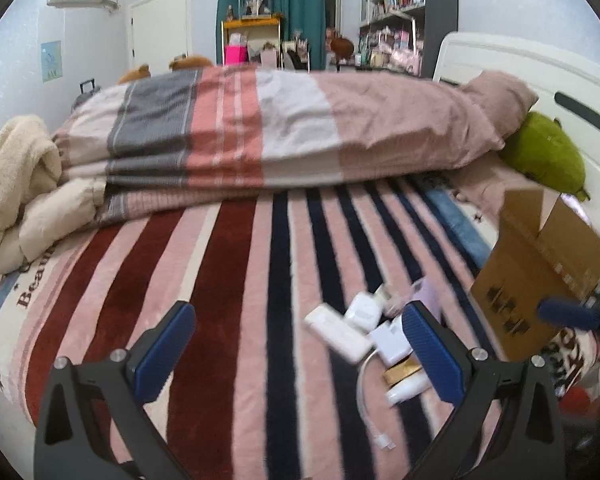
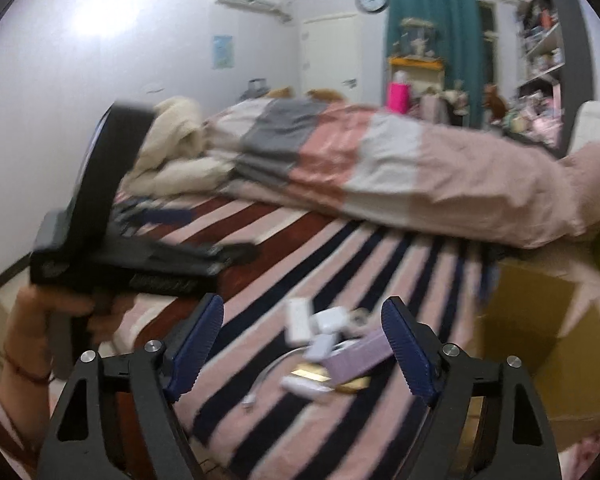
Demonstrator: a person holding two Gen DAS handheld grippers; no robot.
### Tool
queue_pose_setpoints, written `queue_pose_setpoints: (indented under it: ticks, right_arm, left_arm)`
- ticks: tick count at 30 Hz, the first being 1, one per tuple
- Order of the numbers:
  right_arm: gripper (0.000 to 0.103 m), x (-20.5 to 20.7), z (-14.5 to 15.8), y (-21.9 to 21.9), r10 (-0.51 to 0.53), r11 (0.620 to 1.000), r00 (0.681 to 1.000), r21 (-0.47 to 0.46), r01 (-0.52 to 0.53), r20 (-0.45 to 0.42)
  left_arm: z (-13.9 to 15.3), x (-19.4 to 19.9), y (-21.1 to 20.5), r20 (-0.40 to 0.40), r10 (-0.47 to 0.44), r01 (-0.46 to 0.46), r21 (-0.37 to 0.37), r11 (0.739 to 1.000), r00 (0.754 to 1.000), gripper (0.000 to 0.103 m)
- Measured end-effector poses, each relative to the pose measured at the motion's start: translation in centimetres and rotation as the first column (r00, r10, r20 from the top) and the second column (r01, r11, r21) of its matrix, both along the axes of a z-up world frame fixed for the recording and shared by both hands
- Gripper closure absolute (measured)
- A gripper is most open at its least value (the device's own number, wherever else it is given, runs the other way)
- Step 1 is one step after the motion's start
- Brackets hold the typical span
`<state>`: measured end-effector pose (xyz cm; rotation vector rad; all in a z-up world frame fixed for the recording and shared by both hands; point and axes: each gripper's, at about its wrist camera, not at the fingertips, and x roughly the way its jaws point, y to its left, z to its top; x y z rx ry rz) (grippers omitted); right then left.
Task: Organize rigid objects
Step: 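Reach the right gripper down and grasp the small white bottle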
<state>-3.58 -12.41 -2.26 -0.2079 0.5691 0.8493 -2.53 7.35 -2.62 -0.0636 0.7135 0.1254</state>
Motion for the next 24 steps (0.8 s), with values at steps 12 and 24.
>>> queue_pose_setpoints:
  ticks: [12,24]
  right_arm:
    - [0.024,2.9,-14.1,0.5,-0.097,0.995,0.94,-0.043,0.088,-0.327]
    - [0.042,5.4,-15.6,2.9,-0.193,0.977,0.945,-0.144,0.159,-0.265]
  left_arm:
    - [-6.6,0.1,0.9,-0.103,-0.072,0.075,0.026,0.997,0.992,0.0]
    - [-7.5,-0.1,1.5,-0.138,-0.118,0.113,-0.043,0.993,0.983,0.0]
